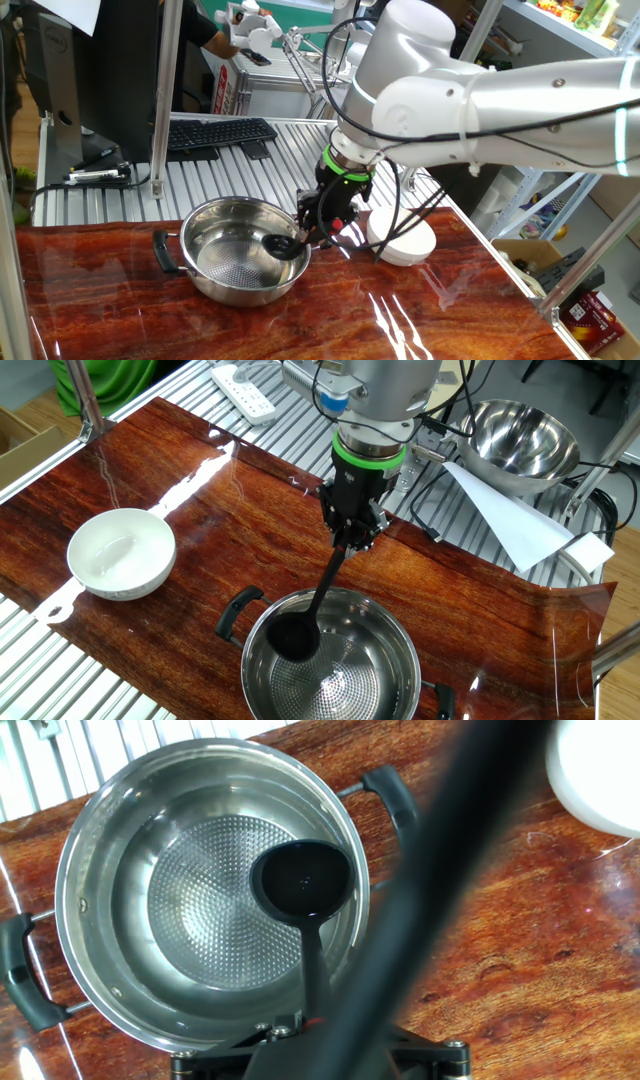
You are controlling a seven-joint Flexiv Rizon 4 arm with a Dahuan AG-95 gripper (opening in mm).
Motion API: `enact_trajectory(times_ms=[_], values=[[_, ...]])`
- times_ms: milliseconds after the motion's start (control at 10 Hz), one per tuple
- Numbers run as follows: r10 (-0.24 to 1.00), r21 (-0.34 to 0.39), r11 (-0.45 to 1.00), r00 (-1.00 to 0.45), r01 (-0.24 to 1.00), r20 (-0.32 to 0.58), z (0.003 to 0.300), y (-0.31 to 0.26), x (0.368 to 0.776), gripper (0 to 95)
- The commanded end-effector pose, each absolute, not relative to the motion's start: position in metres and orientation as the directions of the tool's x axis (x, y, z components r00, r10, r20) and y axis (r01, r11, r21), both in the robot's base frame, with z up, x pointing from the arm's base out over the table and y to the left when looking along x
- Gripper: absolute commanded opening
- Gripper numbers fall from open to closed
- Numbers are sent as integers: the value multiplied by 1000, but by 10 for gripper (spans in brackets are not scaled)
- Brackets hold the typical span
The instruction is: Scoop water with a large spoon from one bowl to another
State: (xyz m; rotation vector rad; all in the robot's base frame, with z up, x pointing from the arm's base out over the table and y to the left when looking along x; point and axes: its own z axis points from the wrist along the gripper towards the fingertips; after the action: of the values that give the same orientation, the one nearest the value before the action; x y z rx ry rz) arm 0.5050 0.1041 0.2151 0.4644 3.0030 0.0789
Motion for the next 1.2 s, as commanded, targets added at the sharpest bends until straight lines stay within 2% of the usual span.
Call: enact_trajectory(times_ms=[100,1200], values=[[303,61,953,-948,298,-97,216,102,505,0],[312,62,950,-945,307,-103,222,99,507,0]])
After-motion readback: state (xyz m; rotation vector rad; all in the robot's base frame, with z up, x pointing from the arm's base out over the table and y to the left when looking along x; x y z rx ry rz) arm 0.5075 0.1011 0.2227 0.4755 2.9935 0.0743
